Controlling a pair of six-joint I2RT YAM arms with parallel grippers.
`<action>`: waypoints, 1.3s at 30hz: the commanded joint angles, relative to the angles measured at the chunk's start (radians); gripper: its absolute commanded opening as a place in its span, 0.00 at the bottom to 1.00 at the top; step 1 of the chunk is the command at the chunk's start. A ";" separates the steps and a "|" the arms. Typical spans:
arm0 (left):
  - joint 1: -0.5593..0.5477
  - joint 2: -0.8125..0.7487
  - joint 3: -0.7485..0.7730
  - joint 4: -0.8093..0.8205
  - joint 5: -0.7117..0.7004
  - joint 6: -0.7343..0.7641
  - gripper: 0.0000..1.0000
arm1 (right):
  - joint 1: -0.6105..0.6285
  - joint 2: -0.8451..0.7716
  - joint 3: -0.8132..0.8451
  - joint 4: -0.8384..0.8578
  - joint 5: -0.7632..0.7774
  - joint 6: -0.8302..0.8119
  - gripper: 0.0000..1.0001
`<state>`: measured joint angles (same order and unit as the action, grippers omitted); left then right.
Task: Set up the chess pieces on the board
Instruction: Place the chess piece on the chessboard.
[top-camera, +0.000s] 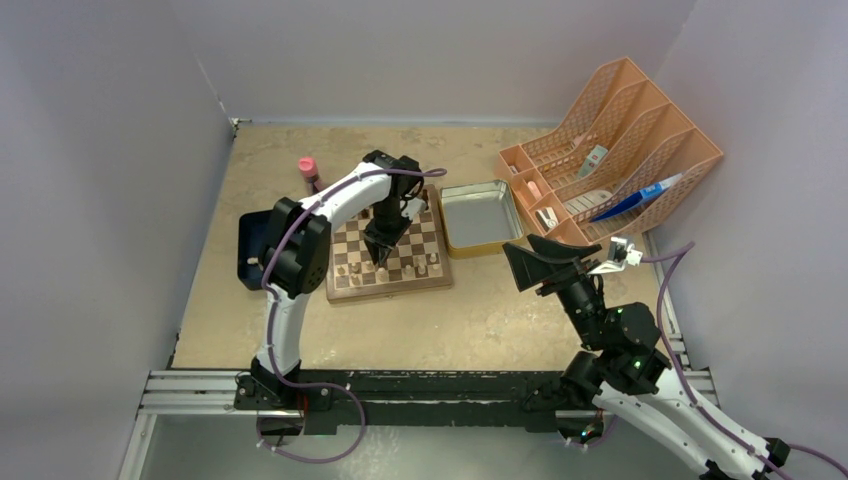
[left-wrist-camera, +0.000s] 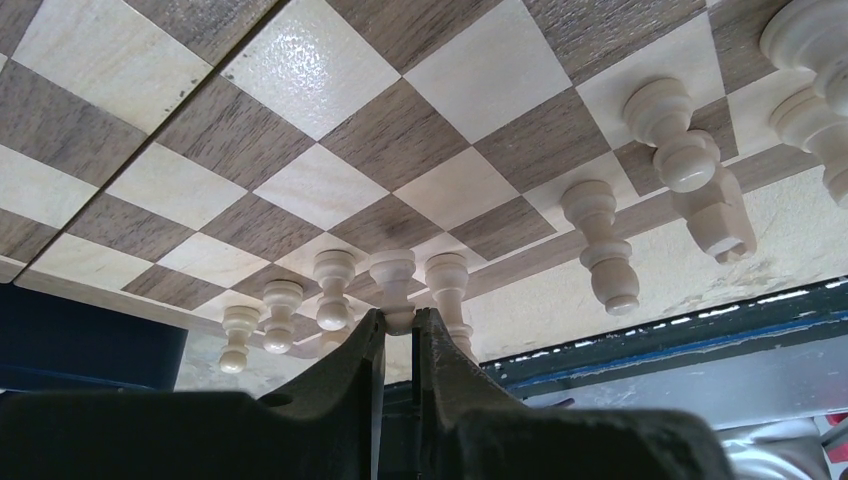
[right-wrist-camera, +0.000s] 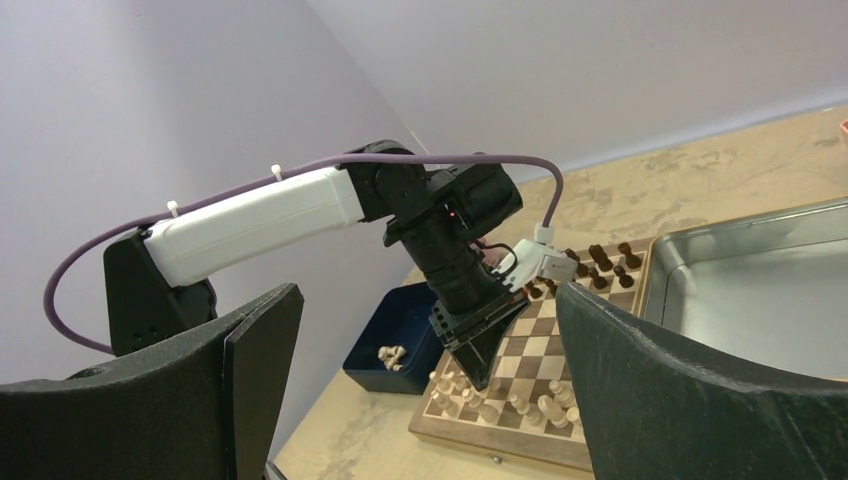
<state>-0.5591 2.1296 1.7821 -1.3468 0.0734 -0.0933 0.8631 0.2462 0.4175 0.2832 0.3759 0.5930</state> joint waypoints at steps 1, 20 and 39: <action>-0.007 0.002 0.033 -0.023 -0.004 0.002 0.12 | 0.001 -0.012 0.012 0.054 0.006 -0.012 0.99; -0.015 0.023 0.041 -0.034 -0.004 0.004 0.18 | 0.000 -0.024 0.017 0.048 0.008 -0.013 0.99; -0.018 0.023 0.052 -0.029 -0.049 0.004 0.21 | 0.001 -0.026 0.013 0.053 0.003 -0.011 0.99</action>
<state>-0.5720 2.1563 1.7988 -1.3563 0.0502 -0.0929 0.8631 0.2394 0.4175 0.2893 0.3756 0.5934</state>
